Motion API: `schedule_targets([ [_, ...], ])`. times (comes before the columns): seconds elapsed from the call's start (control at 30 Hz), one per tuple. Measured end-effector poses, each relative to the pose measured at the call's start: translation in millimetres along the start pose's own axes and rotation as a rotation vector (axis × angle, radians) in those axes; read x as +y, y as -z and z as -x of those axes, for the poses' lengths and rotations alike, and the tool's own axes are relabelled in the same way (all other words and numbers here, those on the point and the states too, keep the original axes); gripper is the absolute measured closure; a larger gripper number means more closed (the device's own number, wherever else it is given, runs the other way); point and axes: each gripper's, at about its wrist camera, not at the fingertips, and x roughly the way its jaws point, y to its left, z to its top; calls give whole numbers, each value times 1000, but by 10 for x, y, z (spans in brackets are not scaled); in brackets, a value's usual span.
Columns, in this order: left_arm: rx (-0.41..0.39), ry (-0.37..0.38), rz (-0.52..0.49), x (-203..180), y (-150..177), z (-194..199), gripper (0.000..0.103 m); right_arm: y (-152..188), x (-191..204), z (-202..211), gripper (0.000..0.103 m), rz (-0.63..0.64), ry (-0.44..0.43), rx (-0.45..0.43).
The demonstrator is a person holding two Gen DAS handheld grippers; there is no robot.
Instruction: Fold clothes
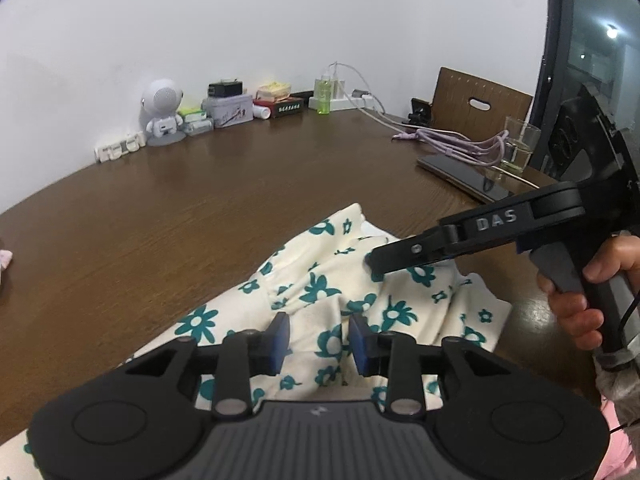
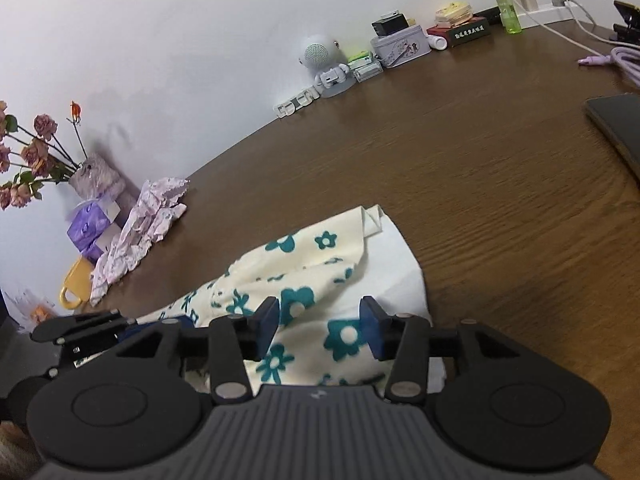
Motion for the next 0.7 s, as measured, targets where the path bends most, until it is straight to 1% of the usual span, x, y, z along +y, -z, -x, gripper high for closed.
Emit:
schedule_targets([
  [0.03, 3, -1, 0, 8, 0, -19, 86, -12, -10, -56, 58, -9, -2, 6],
  [0.07, 3, 5, 0, 15, 1, -17, 93, -24, -22, -113, 58, -19, -5, 13],
  [0.1, 1, 17, 3, 25, 5, -1, 97, -31, -25, -136, 63, -25, -11, 10],
  [0.13, -5, 26, 4, 35, 8, 22, 97, -45, -20, -150, 75, -33, -22, 14],
  [0.17, -14, 30, 6, 44, 11, 59, 98, -55, -24, -143, 99, -54, -56, 26],
  [0.2, -24, 32, 10, 55, 16, 96, 99, -64, -30, -134, 100, -77, -93, 39],
  [0.27, -44, 47, 23, 85, 23, 177, 99, -70, 22, -36, 100, -78, -105, 25],
  [0.37, -57, 76, 35, 100, 28, 251, 99, -60, 88, 140, 100, -82, -145, 3],
  [0.43, -56, 84, 29, 79, 37, 257, 99, -38, 95, 178, 100, -87, -145, 12],
  [0.47, -54, 85, 25, 65, 44, 249, 99, -25, 89, 163, 100, -85, -127, 21],
  [0.53, -49, 81, 21, 49, 54, 232, 99, 10, 63, 118, 99, -72, -86, 32],
  [0.57, -47, 81, 24, 52, 54, 222, 99, 14, 39, 97, 95, -71, -76, 30],
  [0.63, -44, 81, 31, 58, 55, 203, 99, 23, -8, 55, 76, -68, -55, 25],
  [0.67, -44, 79, 33, 60, 58, 198, 99, -9, -48, 49, 56, -80, -44, 4],
  [0.7, -45, 78, 35, 61, 60, 194, 99, -48, -90, 46, 52, -95, -33, -20],
])
